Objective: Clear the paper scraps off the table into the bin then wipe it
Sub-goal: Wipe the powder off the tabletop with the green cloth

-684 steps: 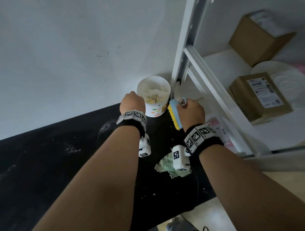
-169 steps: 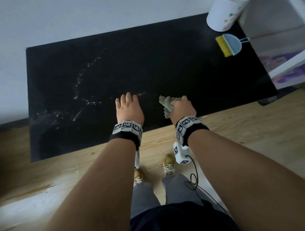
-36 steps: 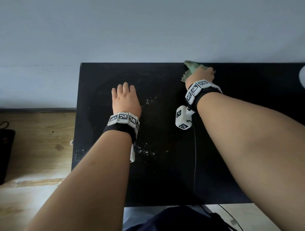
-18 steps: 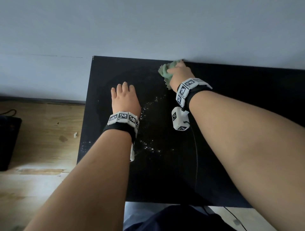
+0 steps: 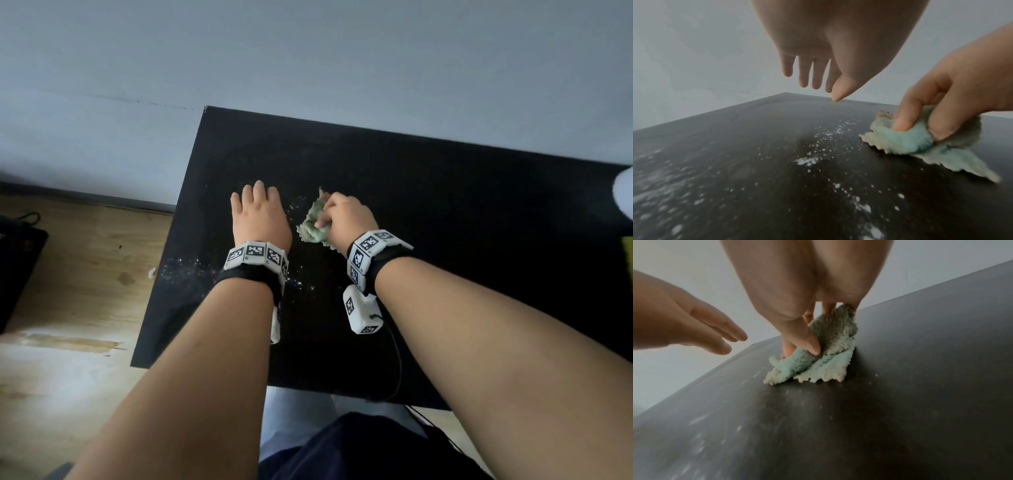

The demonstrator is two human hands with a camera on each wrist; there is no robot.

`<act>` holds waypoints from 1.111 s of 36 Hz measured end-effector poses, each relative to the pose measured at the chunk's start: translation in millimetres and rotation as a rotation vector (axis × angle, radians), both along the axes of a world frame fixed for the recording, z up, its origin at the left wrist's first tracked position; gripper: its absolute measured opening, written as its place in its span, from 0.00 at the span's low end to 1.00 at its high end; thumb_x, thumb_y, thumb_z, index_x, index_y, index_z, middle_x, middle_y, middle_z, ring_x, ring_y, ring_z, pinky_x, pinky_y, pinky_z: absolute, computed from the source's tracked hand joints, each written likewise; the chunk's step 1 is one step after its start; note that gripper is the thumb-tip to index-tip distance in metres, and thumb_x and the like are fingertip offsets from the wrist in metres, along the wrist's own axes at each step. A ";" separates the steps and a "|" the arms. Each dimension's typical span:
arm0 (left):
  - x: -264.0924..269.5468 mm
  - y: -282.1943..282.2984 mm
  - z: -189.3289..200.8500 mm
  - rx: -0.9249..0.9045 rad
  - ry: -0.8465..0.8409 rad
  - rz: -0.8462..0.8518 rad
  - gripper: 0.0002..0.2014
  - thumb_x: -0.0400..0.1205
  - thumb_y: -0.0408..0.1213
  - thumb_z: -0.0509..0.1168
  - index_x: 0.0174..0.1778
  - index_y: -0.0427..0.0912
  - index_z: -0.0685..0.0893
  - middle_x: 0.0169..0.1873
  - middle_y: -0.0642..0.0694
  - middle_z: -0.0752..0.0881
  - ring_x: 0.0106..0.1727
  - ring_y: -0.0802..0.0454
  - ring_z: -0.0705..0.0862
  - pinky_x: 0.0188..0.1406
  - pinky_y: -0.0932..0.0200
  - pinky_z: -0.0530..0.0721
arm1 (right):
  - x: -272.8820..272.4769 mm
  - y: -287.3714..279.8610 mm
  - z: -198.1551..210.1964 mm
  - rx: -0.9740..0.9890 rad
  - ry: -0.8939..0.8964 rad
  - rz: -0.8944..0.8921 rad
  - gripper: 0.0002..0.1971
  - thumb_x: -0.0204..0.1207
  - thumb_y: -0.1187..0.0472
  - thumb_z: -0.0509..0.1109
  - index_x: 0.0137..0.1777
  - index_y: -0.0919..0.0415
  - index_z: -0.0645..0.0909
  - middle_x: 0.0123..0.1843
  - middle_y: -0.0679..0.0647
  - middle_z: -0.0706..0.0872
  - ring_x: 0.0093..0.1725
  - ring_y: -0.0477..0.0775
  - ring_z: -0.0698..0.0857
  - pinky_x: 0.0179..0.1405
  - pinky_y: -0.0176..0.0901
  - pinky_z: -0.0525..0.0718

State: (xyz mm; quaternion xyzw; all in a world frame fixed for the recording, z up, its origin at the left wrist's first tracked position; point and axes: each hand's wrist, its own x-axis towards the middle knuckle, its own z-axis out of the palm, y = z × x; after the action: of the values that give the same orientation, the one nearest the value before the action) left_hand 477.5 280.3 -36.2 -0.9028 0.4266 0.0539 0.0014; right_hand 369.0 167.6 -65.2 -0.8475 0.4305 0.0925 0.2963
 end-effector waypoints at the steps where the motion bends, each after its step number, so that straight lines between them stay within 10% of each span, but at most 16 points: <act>1: -2.6 3.0 0.5 -0.007 -0.002 0.006 0.23 0.80 0.33 0.57 0.73 0.38 0.71 0.76 0.40 0.68 0.77 0.40 0.65 0.80 0.42 0.57 | -5.2 5.8 -2.3 -0.039 0.006 0.013 0.11 0.71 0.54 0.75 0.53 0.50 0.84 0.60 0.51 0.80 0.57 0.58 0.81 0.60 0.50 0.81; 10: -17.9 25.4 2.3 -0.009 -0.009 0.036 0.23 0.81 0.32 0.56 0.74 0.39 0.70 0.77 0.40 0.67 0.78 0.40 0.64 0.81 0.41 0.56 | -15.2 -11.0 18.6 -0.142 0.086 -0.092 0.14 0.74 0.52 0.67 0.57 0.50 0.86 0.61 0.50 0.81 0.55 0.56 0.84 0.45 0.45 0.81; 17: -22.4 48.1 -3.9 0.038 -0.005 -0.018 0.24 0.80 0.32 0.58 0.75 0.40 0.70 0.77 0.40 0.66 0.78 0.40 0.64 0.81 0.41 0.57 | -39.5 -21.8 28.9 -0.281 0.300 -0.243 0.20 0.85 0.51 0.58 0.75 0.54 0.73 0.77 0.57 0.68 0.73 0.63 0.69 0.69 0.56 0.71; 23: -21.1 65.4 -6.1 0.057 0.010 -0.068 0.24 0.81 0.33 0.58 0.76 0.40 0.69 0.78 0.40 0.66 0.78 0.40 0.63 0.81 0.41 0.55 | -34.4 17.9 24.1 -0.110 0.183 -0.407 0.27 0.82 0.50 0.64 0.79 0.52 0.65 0.75 0.57 0.69 0.71 0.62 0.72 0.72 0.54 0.72; 40: -26.1 108.8 -0.3 0.039 0.018 -0.261 0.25 0.80 0.33 0.57 0.75 0.41 0.69 0.77 0.42 0.66 0.78 0.42 0.63 0.82 0.41 0.54 | -65.1 141.1 32.2 -0.116 -0.066 -0.307 0.13 0.79 0.58 0.67 0.62 0.49 0.85 0.63 0.56 0.75 0.64 0.60 0.75 0.65 0.54 0.76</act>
State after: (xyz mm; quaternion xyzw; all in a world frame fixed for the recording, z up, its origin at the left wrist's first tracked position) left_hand 451.4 389.0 -36.5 -0.8389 0.5393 0.0698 0.0222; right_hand 303.9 308.6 -33.0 -0.7899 0.5498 -0.0068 0.2714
